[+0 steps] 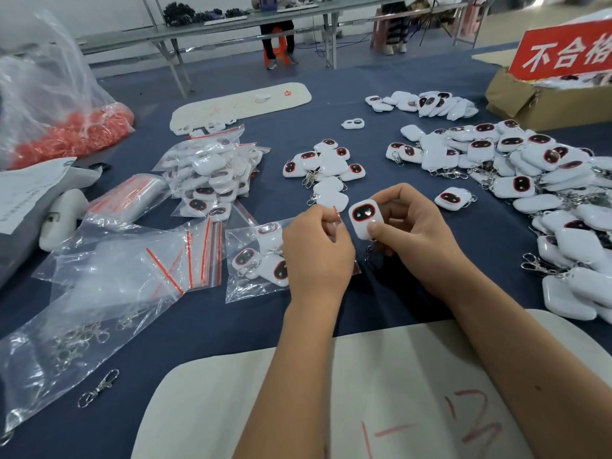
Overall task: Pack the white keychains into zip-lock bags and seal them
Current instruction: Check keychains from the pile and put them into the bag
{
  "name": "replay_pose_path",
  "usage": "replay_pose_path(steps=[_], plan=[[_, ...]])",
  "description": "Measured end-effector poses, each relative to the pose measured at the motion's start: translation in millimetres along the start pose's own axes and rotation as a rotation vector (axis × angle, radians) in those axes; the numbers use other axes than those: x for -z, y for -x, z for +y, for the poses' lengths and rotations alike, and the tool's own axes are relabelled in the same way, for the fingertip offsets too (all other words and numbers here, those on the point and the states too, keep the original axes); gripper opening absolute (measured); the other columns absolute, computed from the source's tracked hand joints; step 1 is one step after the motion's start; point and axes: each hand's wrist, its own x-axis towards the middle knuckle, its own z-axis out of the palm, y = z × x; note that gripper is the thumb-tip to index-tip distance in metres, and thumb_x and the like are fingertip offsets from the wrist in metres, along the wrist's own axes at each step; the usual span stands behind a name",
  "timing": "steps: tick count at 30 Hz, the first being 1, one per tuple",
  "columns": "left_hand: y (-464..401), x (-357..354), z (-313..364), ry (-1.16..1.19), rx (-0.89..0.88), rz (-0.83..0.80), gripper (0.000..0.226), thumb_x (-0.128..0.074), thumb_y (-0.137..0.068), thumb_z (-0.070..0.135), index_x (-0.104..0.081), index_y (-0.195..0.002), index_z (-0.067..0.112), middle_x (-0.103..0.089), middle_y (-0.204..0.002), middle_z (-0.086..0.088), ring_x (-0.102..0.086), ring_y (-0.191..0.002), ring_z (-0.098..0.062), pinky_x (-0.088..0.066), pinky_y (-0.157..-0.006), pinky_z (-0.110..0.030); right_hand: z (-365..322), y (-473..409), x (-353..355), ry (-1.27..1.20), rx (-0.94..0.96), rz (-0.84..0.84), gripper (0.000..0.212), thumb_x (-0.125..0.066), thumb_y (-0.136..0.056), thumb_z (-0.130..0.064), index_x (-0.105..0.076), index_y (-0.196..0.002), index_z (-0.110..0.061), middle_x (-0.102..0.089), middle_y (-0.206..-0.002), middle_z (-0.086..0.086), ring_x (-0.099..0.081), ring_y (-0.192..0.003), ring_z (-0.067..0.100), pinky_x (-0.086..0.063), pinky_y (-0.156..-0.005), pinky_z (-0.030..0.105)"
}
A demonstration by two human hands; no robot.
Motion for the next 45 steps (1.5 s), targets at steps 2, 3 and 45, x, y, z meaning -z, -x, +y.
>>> replay_pose_path(steps=[2,3,45], plan=[[1,0,3,-0.085,0.013,-0.013,0.014,-0.076,-0.087,0.018,-0.062,-0.086,0.016,-0.064,-0.079,0.002,-0.06,-0.077,-0.019,-0.052,-0.074,-0.038,0,0,0,0.024,0.012,-0.002,0.019,-0.071,-0.087,-0.016,-0.063,-0.102,-0.025,-0.074,-0.09,0.006,-0.062,-0.07,0.012,-0.05,-0.061,0.02],[2,0,4,-0.141,0.024,-0.031,0.02,-0.078,-0.086,0.022,-0.059,-0.088,0.017,-0.063,-0.085,0.001,-0.059,-0.082,-0.021,-0.051,-0.076,-0.038,0,0,1,0.025,0.018,0.001,0.019,-0.07,-0.088,-0.015,-0.063,-0.102,-0.026,-0.074,-0.093,0.007,-0.062,-0.071,0.012,-0.05,-0.061,0.02],[0,13,13,0.157,-0.248,0.195,0.009,-0.066,-0.082,0.004,-0.067,-0.086,0.012,-0.064,-0.071,0.005,-0.062,-0.063,-0.014,-0.054,-0.062,-0.036,0,8,-38,0.209,0.03,-0.001,0.011,-0.069,-0.098,-0.007,-0.074,-0.094,-0.016,-0.077,-0.075,0.003,-0.068,-0.064,0.017,-0.052,-0.064,0.031]])
